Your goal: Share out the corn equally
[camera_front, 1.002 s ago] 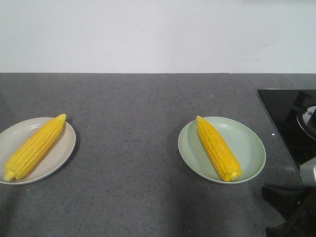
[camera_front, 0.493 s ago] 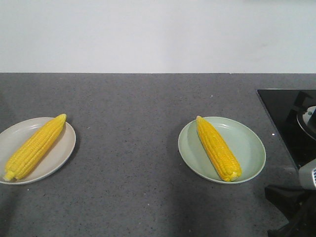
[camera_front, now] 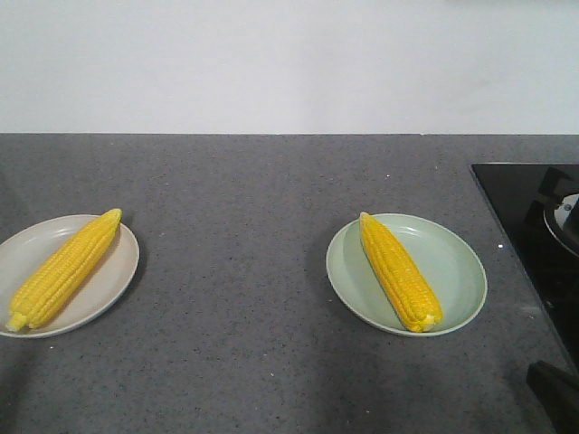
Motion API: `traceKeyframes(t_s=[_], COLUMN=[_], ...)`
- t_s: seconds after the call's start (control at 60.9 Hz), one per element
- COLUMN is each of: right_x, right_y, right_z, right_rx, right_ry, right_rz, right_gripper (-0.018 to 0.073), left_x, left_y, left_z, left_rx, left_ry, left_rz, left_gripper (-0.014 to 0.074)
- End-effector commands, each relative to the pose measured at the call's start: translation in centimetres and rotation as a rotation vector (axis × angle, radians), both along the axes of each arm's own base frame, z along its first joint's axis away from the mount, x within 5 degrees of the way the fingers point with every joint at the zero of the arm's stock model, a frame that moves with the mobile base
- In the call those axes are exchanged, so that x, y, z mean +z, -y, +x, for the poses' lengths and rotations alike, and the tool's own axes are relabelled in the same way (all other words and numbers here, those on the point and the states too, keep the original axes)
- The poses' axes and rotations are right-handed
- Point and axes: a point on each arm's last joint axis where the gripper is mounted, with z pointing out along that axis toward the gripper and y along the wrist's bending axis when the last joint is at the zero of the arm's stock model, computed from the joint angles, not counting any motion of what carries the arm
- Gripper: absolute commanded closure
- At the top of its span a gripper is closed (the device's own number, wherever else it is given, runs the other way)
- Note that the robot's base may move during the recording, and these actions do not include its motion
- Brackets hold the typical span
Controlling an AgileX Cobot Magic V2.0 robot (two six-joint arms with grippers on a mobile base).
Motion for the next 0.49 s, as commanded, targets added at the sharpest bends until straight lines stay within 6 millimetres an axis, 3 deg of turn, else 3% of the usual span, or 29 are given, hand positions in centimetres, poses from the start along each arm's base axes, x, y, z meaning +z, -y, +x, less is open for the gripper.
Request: traceKeyframes(t_s=[0.0, 0.197, 0.477], right_x=[0.6, -1.2, -1.2], right_y=[0.6, 1.1, 1.4], right_z=[-0.6, -1.9, -2.0], right_rx=[-0.057, -0.08, -0.12], right_ry=[0.187, 0.285, 0.291], right_rz=[0.036, 0.08, 0.077], right_gripper=[0.0565, 0.0565, 0.0564], left_x=[1.5, 1.5, 1.5], left_y=[-0.1, -0.1, -0.1], left_z=[-0.3, -0.3, -0.3], left_rx=[0.013, 0.013, 0.013], left_ry=[0.104, 0.104, 0.105], left_rz=[-0.026, -0.026, -0.026], left_gripper=[0.0602, 0.0602, 0.0602])
